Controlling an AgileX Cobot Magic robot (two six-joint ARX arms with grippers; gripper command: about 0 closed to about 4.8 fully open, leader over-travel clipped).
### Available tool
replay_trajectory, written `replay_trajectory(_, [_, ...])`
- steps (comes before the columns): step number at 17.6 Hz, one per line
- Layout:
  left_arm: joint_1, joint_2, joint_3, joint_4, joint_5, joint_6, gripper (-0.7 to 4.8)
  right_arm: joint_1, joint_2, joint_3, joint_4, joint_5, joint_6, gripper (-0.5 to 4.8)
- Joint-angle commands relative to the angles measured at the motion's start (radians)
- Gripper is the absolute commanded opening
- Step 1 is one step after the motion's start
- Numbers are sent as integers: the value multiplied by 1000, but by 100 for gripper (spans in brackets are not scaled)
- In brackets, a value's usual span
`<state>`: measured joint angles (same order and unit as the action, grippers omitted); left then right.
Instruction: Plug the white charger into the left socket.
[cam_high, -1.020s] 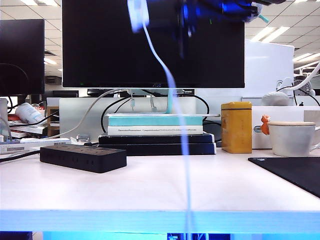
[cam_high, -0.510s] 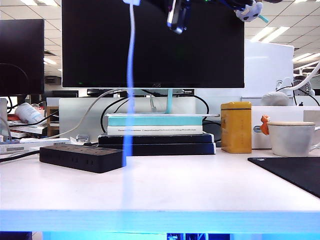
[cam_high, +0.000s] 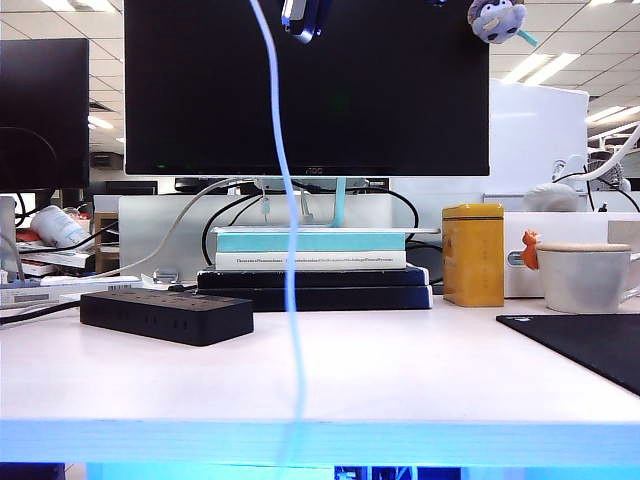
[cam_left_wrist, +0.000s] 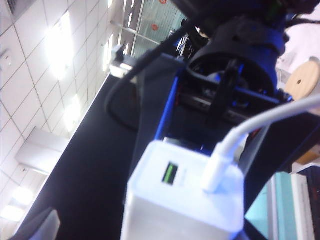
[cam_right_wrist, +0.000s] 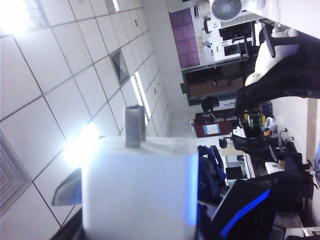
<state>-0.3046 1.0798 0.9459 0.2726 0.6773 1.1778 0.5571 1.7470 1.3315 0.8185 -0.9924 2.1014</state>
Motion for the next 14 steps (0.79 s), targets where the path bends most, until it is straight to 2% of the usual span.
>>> replay_trajectory(1, [0, 1, 2, -3, -7, 0, 479, 19, -13, 7, 32, -57, 27, 206])
replay_trajectory(5, [0, 0, 2, -7, -12, 2, 479, 27, -17, 7, 79, -69, 27, 206])
replay_trajectory(9, [0, -6, 2, 34, -84, 0, 479, 14, -17, 7, 80, -64, 27, 206])
replay_trajectory(11, [0, -6, 2, 34, -117, 0, 479, -10, -17, 7, 95, -64, 27, 206])
replay_trajectory(14, [1, -6, 2, 40, -113, 0, 479, -55, -18, 7, 152, -86, 27, 206])
